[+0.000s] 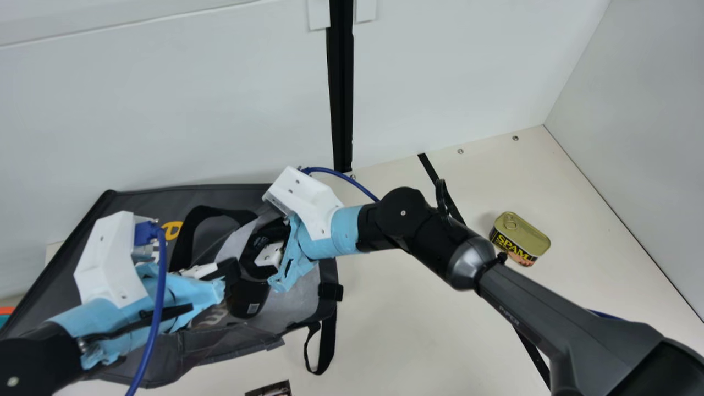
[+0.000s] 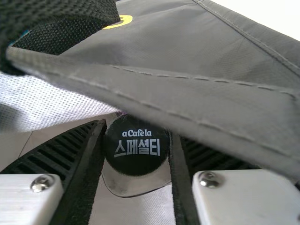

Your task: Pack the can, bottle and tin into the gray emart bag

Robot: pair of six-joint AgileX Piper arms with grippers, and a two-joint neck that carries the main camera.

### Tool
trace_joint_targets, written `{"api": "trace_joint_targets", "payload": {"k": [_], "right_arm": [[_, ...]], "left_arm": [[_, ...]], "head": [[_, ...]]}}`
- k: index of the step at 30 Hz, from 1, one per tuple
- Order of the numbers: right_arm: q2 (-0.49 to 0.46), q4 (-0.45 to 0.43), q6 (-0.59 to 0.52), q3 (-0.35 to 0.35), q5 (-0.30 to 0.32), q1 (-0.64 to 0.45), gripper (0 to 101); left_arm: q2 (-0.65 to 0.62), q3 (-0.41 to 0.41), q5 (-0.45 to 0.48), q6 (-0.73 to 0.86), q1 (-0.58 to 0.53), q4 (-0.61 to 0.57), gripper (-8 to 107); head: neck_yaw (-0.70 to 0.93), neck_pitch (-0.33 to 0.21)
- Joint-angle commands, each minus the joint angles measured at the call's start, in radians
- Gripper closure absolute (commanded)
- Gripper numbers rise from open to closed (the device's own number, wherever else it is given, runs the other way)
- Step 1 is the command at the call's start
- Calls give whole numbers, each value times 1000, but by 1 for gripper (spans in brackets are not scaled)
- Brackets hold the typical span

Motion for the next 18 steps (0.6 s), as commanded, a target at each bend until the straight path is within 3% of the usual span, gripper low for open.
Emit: {"api": "trace_joint_targets", "payload": {"k": [1, 11, 18], "right_arm": [[2, -6, 3, -2, -1, -1, 42], [-6, -27, 21, -6, -1, 2, 11], [-34, -36, 29, 12, 0, 0, 11]], "left_arm": [[0, 0, 0, 0, 0, 0, 89], [0, 0, 0, 0, 0, 0, 89], [0, 0, 0, 0, 0, 0, 89]], "head": [[-1, -23], [-1, -23], [-1, -23]]}}
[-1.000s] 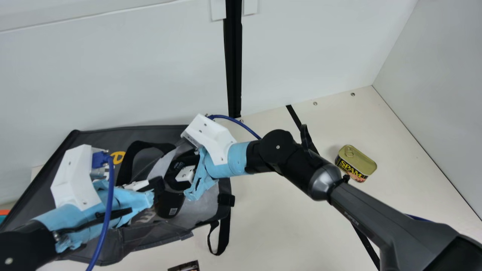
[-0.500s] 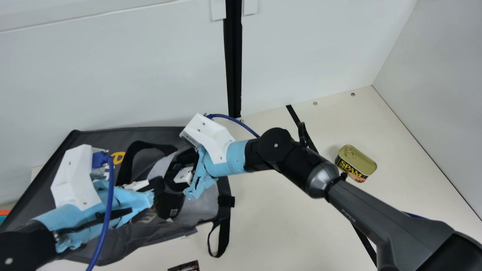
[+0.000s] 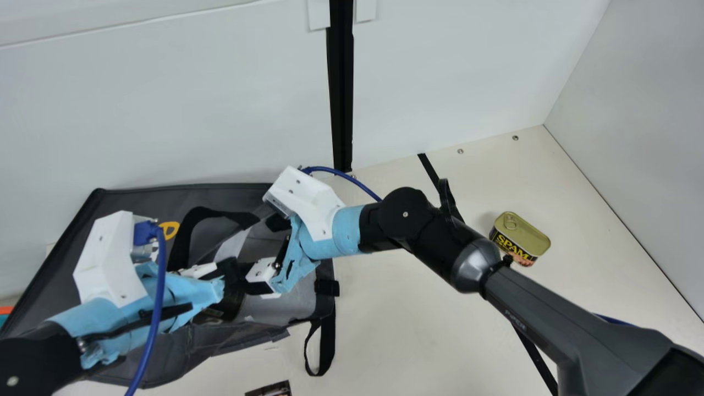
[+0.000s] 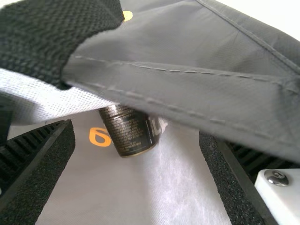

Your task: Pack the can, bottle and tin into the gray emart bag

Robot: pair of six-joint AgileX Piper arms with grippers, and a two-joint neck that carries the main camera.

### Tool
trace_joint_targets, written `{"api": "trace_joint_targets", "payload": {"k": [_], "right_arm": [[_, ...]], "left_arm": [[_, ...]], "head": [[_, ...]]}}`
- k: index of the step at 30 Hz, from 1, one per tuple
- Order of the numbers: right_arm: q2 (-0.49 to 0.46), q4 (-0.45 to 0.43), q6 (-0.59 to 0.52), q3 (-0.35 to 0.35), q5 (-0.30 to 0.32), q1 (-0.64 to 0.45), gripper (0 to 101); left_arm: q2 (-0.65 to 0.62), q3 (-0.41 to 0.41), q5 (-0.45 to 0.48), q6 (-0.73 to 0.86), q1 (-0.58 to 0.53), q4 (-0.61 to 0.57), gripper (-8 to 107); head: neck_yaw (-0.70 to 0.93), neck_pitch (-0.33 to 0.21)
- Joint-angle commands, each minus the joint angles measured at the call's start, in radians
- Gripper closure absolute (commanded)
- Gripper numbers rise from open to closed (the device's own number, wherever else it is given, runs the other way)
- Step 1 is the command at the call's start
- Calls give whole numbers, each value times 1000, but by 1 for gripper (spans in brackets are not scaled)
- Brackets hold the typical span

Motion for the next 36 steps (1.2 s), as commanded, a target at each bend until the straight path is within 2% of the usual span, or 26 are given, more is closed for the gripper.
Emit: {"api": "trace_joint_targets", "payload": {"k": [1, 36], "right_arm": [[-9, -1, 1, 6, 0, -2, 11], [-266, -43, 19, 155, 82, -148, 11]], "left_arm": [[0, 0, 0, 0, 0, 0, 89], [0, 0, 0, 0, 0, 0, 89]], "head": [[-1, -23], [-1, -23]]}}
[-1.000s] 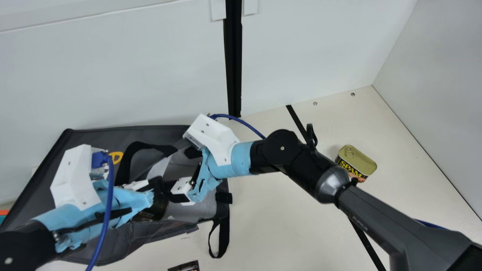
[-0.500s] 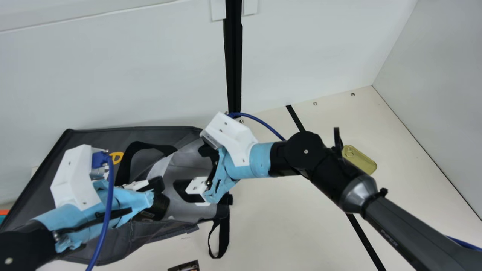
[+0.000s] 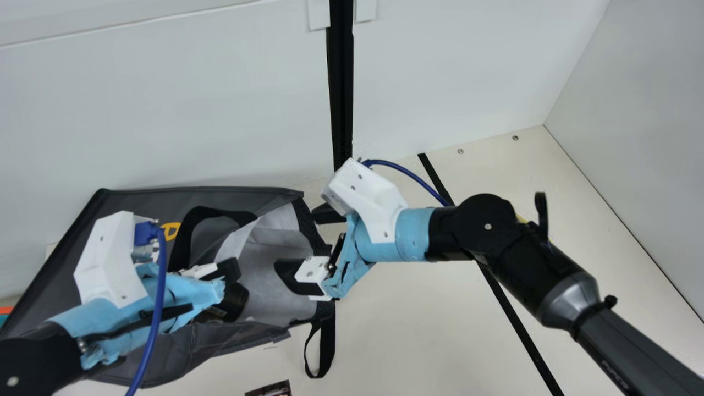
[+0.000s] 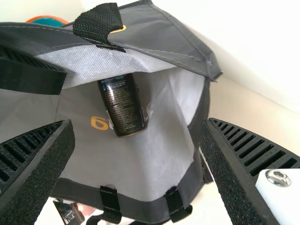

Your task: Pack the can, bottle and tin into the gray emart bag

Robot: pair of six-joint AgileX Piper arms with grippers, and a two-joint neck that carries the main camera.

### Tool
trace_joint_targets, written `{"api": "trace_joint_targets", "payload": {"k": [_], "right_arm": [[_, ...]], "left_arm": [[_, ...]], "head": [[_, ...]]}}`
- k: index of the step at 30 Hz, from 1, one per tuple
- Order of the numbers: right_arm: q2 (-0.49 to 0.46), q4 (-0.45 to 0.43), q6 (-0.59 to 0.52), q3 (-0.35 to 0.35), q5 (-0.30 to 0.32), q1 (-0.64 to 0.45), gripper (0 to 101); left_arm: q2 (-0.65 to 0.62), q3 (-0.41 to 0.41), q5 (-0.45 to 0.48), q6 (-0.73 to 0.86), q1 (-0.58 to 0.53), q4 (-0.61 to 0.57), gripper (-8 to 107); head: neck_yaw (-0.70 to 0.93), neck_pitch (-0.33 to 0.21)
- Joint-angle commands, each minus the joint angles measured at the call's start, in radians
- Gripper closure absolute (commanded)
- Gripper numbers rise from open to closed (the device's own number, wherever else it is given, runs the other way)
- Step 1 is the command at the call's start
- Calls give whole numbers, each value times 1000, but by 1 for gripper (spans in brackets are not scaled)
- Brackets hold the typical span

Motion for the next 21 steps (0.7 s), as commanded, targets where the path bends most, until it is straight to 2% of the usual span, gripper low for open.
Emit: {"api": "trace_joint_targets", "payload": {"k": [1, 21], "right_arm": [[-18, -8, 6, 6, 3, -8, 11], [-221, -139, 132, 87, 13, -114, 11]], "left_arm": [[0, 0, 0, 0, 0, 0, 89], [0, 0, 0, 0, 0, 0, 89]], "head": [[-2, -23], [-2, -23]]}}
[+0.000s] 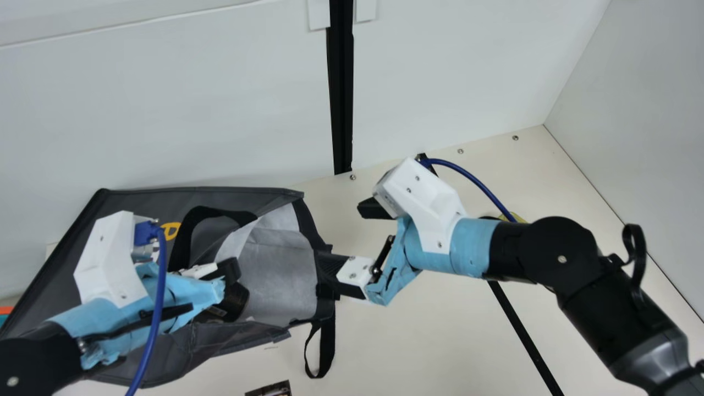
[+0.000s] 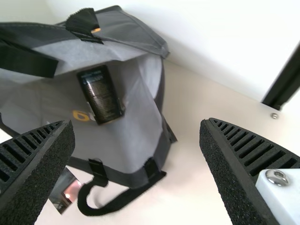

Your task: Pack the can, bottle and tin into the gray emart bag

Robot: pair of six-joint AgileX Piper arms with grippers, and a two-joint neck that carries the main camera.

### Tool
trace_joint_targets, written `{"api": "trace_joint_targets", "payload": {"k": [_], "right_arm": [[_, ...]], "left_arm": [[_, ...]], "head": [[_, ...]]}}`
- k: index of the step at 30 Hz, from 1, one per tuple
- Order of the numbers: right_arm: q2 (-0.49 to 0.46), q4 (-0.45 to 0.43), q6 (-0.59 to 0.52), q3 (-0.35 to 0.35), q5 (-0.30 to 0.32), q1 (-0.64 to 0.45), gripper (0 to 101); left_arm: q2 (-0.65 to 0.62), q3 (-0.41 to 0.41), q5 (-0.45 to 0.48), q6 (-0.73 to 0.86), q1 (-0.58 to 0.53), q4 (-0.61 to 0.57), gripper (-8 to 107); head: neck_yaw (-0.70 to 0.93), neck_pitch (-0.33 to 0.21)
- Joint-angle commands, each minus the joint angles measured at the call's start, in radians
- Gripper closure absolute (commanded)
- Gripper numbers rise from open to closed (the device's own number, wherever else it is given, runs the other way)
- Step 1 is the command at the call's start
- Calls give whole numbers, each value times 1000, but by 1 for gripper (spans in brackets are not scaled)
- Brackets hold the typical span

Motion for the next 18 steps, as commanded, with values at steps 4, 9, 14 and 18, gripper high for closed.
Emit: {"api": "trace_joint_targets", "payload": {"k": [4, 9, 14, 18], "right_arm": [[-47, -52, 46, 10, -8, -22, 11], [-89, -108, 96, 19, -15, -41, 11], [-131, -164, 147, 28, -19, -58, 11], [-165, -207, 188, 34, -18, -71, 11]], "left_arm": [[0, 0, 0, 0, 0, 0, 89], [0, 0, 0, 0, 0, 0, 89], [0, 0, 0, 0, 0, 0, 89], [0, 0, 0, 0, 0, 0, 89]], "head": [[-1, -23], [-1, -23], [-1, -23], [-1, -23]]}}
